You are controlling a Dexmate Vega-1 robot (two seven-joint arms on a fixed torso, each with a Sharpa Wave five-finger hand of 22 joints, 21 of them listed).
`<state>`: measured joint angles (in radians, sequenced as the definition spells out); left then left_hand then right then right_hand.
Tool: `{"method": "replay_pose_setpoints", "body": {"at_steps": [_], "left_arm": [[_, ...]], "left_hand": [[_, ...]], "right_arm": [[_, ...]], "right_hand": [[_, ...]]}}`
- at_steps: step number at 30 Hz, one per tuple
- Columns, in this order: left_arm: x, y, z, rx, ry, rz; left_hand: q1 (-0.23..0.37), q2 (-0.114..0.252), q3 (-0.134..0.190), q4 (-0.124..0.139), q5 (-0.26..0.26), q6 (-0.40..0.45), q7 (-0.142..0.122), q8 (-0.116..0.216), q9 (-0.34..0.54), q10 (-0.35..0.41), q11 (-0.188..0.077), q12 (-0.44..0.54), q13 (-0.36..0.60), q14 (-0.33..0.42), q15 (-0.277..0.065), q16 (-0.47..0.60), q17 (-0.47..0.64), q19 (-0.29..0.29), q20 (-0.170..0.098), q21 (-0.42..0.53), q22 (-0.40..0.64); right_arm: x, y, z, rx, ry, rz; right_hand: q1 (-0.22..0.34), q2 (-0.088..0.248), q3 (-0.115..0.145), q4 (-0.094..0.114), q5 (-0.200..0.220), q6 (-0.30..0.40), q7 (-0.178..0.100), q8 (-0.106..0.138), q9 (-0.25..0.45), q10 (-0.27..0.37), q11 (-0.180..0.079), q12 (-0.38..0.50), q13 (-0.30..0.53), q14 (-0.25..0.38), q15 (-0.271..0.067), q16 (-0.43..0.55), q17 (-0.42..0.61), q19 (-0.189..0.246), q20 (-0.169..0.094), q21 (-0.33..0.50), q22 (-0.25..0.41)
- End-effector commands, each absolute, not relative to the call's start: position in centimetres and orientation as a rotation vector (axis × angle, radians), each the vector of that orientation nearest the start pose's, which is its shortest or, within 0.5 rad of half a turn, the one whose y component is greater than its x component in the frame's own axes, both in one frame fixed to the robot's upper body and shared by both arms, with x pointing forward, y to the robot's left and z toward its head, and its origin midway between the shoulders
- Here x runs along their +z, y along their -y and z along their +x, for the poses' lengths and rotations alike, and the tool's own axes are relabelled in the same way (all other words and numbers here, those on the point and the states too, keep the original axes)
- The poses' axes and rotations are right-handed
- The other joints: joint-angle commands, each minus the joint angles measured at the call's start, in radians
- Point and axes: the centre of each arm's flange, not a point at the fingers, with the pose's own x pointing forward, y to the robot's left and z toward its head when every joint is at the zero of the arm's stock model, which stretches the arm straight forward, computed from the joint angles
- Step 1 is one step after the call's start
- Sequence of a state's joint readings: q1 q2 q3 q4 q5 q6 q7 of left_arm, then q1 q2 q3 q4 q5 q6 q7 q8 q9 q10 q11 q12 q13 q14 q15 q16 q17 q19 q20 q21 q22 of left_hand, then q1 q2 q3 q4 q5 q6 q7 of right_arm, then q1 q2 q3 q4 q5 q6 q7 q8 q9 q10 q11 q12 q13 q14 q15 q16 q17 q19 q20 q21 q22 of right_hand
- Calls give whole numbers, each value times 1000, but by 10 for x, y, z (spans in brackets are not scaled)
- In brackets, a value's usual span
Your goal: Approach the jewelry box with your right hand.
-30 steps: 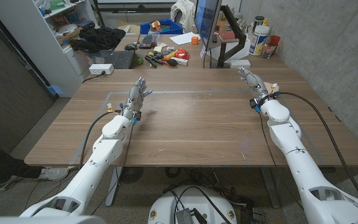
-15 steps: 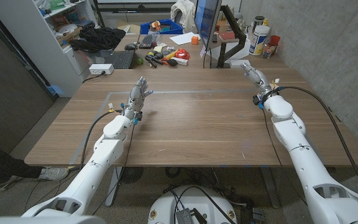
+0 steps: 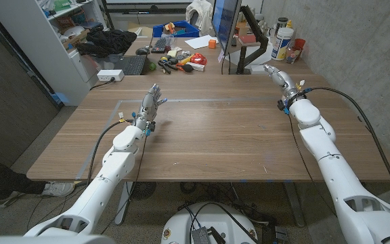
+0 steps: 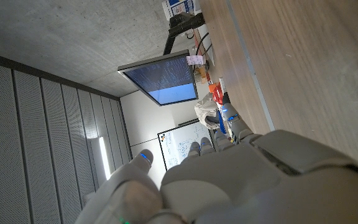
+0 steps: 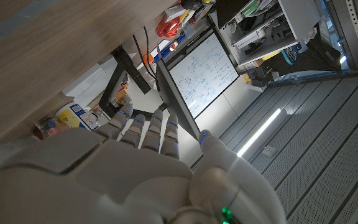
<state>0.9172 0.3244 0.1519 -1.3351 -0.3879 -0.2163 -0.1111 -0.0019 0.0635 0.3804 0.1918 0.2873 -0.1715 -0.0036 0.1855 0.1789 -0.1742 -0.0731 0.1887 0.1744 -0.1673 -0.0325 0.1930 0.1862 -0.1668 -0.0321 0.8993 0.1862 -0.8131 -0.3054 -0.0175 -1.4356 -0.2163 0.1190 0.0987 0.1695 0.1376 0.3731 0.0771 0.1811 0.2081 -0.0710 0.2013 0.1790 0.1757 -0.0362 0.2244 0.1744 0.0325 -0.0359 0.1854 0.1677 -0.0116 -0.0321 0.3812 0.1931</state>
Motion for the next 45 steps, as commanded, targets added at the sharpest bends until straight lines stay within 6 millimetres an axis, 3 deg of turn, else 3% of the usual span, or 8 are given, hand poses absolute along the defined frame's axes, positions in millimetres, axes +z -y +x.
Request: {"method": "replay_pose_setpoints", "body": {"at_steps": [1,20,45], "left_arm": [[-39,-283,647,-173,601,11],[-43,-280,646,-162,588,32],[-43,-280,652,-160,577,38]], "left_hand": [[5,113,-3,2,3,-128,-7,4,5,-132,-4,7,5,-134,-16,5,3,-212,-52,-2,1],[6,115,-4,2,5,-125,-7,5,5,-129,-3,8,5,-133,-15,5,3,-211,-48,-3,0],[6,116,-6,2,8,-122,-7,5,6,-128,-4,8,5,-132,-13,5,3,-209,-45,-5,0]], "right_arm": [[79,320,633,-129,700,-645],[86,340,635,-238,650,-782],[108,348,637,-329,633,-945]], "right_hand": [[20,36,10,-7,0,15,-5,4,3,10,-7,0,5,5,-37,-1,0,9,-100,0,2],[49,40,29,-22,4,24,-11,1,3,17,-17,-2,4,13,-43,-2,-1,16,-106,-1,1],[79,43,46,-36,8,42,-17,0,4,22,-30,-6,4,16,-53,-4,0,18,-116,-4,1]]}}
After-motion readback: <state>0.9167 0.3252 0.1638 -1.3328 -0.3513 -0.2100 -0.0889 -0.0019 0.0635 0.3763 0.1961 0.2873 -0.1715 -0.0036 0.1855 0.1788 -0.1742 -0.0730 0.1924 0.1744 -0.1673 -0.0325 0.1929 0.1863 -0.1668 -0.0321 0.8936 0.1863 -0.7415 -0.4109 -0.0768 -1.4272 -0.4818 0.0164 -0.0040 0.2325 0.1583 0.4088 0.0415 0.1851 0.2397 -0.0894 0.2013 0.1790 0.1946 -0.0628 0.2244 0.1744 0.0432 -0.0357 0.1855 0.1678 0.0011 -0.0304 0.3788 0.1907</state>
